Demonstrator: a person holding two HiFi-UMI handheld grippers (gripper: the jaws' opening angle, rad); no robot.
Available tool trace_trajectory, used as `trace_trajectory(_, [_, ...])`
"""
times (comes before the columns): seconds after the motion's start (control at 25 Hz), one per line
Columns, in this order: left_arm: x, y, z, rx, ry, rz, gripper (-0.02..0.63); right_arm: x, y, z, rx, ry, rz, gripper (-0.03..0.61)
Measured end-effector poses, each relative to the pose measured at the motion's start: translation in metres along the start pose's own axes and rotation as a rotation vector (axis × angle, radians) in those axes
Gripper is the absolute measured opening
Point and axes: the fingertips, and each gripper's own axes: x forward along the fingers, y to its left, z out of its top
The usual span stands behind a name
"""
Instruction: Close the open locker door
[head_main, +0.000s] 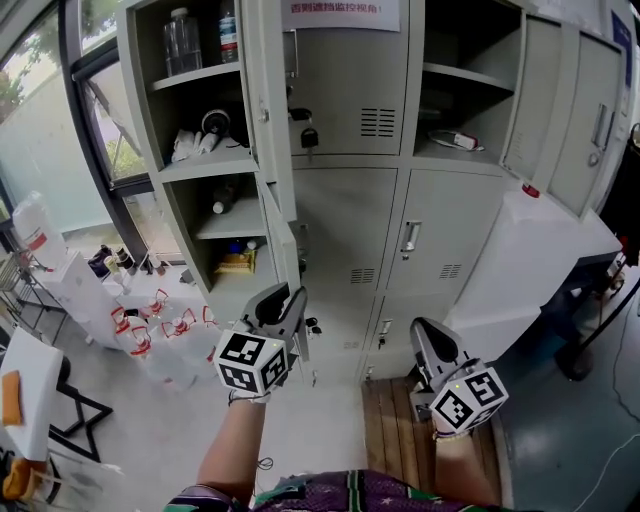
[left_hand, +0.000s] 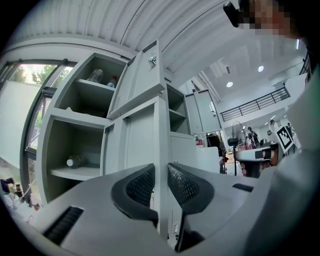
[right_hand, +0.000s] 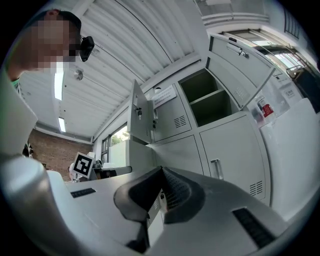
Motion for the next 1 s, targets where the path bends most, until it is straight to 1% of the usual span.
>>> trace_trajectory(0.2, [-0.010, 0.008, -0.001, -0.004, 0.006, 0.078, 0.095, 0.002, -0.003, -0.003, 0.001, 0.013, 0.044, 0.006])
trace_trajectory(0.36, [-0.018, 0.014, -0.002, -0.009, 0.017, 0.116, 0.096, 0.003, -0.008, -0.005, -0.008, 0.014, 0.077, 0.006])
trace_trajectory(0.56, [-0.030, 0.028, 0.002, -0.015, 0.022, 0.186, 0.096, 0.003, -0.019, -0.009, 0.045, 0.013, 0.094, 0.006])
trace_trajectory(0.72, [-0.041, 0.037, 0.000, -0.018, 0.028, 0.195, 0.097, 0.008, -0.014, -0.025, 0.060, 0.047, 0.101, 0.006])
trace_trajectory(0.88, [-0.054, 0.054, 0.003, -0.023, -0.003, 0.191, 0.097, 0.026, -0.003, -0.028, 0.063, 0.059, 0.088, 0.006])
trace_trajectory(1.0, [-0.063, 0.069, 0.003, -0.027, 0.000, 0.174, 0.097, 0.046, 0.012, -0.029, 0.065, 0.057, 0.082, 0.007])
